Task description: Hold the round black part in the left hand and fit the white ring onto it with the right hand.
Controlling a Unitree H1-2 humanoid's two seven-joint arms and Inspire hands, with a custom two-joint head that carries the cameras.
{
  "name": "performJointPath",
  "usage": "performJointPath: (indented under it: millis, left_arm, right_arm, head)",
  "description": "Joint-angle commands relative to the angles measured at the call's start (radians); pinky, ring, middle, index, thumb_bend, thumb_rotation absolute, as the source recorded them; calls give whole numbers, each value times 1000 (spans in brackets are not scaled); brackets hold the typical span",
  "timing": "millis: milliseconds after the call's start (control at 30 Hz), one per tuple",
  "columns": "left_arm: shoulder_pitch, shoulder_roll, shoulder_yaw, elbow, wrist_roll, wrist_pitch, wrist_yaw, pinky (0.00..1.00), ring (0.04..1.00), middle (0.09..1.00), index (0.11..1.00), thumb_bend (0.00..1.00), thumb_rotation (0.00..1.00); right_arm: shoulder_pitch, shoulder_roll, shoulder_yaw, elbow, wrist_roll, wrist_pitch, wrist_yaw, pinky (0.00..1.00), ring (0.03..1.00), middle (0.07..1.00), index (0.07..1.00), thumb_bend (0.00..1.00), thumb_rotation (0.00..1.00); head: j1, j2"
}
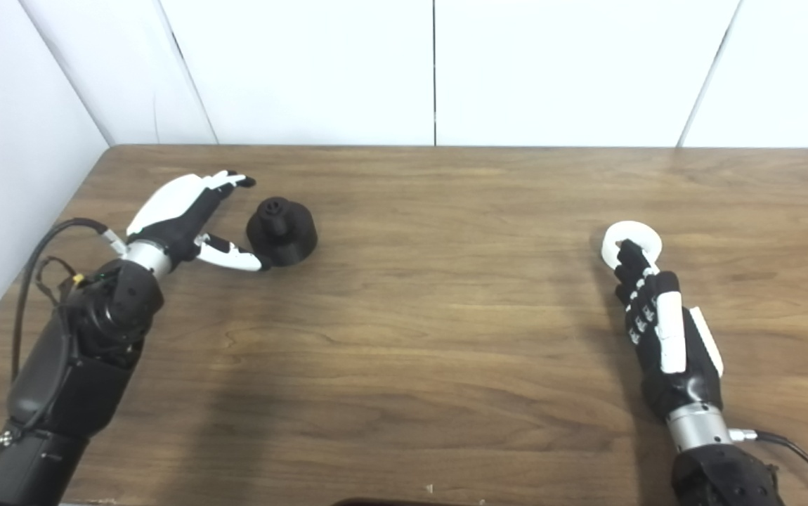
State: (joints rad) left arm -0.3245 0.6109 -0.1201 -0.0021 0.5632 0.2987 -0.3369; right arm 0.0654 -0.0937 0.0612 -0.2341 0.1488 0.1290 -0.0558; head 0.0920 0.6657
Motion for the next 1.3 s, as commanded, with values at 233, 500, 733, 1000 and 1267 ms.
performJointPath:
  millis: [233,500,733,1000,1267]
  left_arm:
    - [-69,38,11,44,5,-2,-7,972,1000,983,884,1000,241]
    - [-67,48,6,67,11,-12,-10,940,1000,979,889,1000,239]
    - [-76,45,-4,86,24,-5,-4,940,1000,970,883,1000,246]
    - [-88,43,-12,114,17,-7,-6,930,1000,976,876,1000,252]
    - [-103,39,-22,133,17,2,-14,920,1000,976,870,1000,258]
  right_arm:
    - [22,56,-5,-22,10,-41,6,1000,973,960,933,672,1000]
    - [21,55,-10,-24,19,-41,7,1000,969,959,931,679,1000]
    - [22,47,-9,-22,16,-47,14,1000,964,958,935,661,1000]
    - [24,45,-12,-24,15,-46,15,1000,962,953,930,648,1000]
    - [26,44,-15,-25,18,-45,16,1000,966,952,929,646,1000]
  head:
    - [3,2]
    - [8,2]
    - [11,1]
    - [7,1]
    - [6,2]
